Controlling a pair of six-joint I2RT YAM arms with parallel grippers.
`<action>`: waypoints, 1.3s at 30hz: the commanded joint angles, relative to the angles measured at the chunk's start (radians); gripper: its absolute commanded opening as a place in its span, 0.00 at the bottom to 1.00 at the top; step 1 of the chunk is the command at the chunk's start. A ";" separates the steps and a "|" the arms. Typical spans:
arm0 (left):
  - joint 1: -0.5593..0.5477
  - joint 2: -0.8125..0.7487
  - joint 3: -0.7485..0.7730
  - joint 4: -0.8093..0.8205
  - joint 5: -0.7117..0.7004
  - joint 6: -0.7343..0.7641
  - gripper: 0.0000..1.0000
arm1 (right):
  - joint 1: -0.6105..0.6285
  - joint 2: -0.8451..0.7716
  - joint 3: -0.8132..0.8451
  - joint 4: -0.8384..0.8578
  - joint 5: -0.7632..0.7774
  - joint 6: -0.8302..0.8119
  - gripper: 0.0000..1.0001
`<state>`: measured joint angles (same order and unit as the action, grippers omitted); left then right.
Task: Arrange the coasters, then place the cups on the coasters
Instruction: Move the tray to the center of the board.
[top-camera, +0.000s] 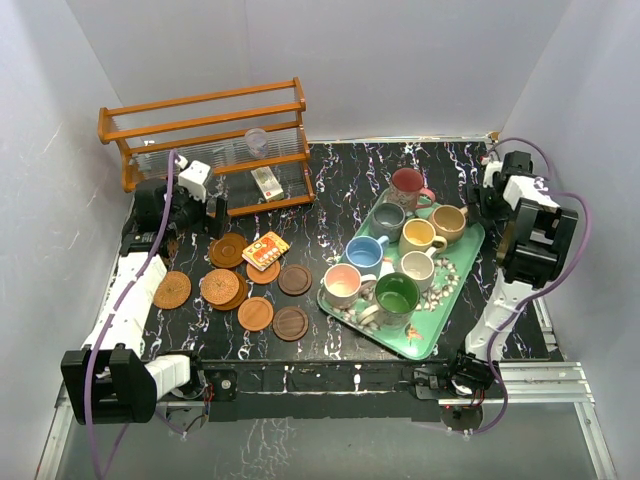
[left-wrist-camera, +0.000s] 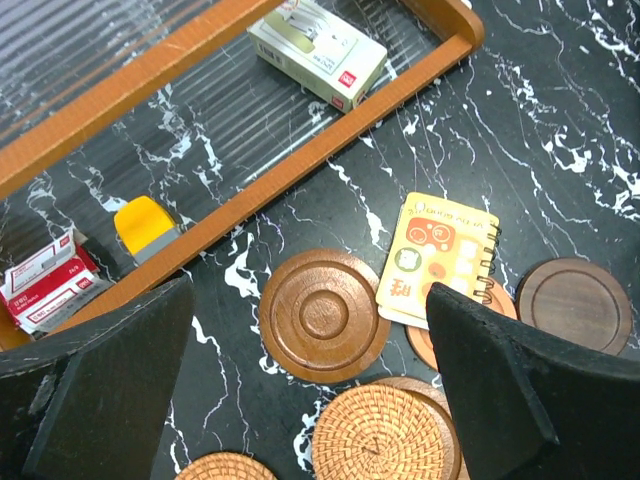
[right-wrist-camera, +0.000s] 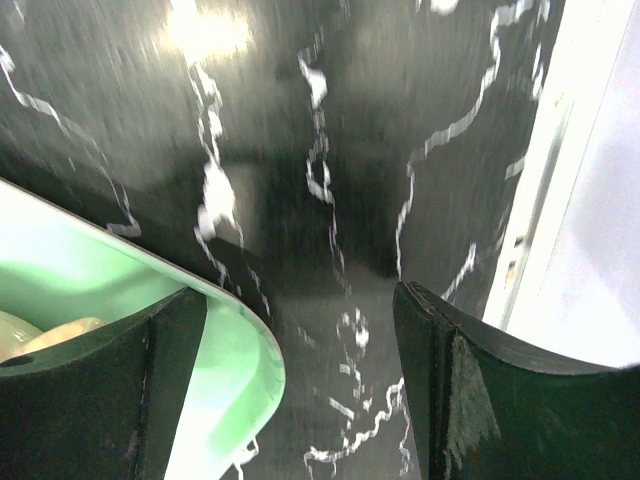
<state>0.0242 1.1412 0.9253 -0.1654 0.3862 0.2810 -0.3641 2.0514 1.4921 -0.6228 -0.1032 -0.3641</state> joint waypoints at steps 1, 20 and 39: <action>-0.001 -0.006 -0.016 0.000 0.036 0.050 0.99 | 0.030 0.145 0.111 0.370 0.090 0.007 0.72; -0.097 0.144 -0.027 -0.118 0.056 0.255 0.99 | 0.114 0.206 0.370 0.245 0.079 -0.033 0.80; -0.322 0.426 0.037 -0.141 -0.110 0.170 0.99 | 0.042 -0.331 0.012 0.036 0.032 0.041 0.83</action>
<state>-0.2920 1.5860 0.9463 -0.2798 0.3248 0.4622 -0.3309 1.8294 1.5677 -0.5560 -0.0044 -0.3668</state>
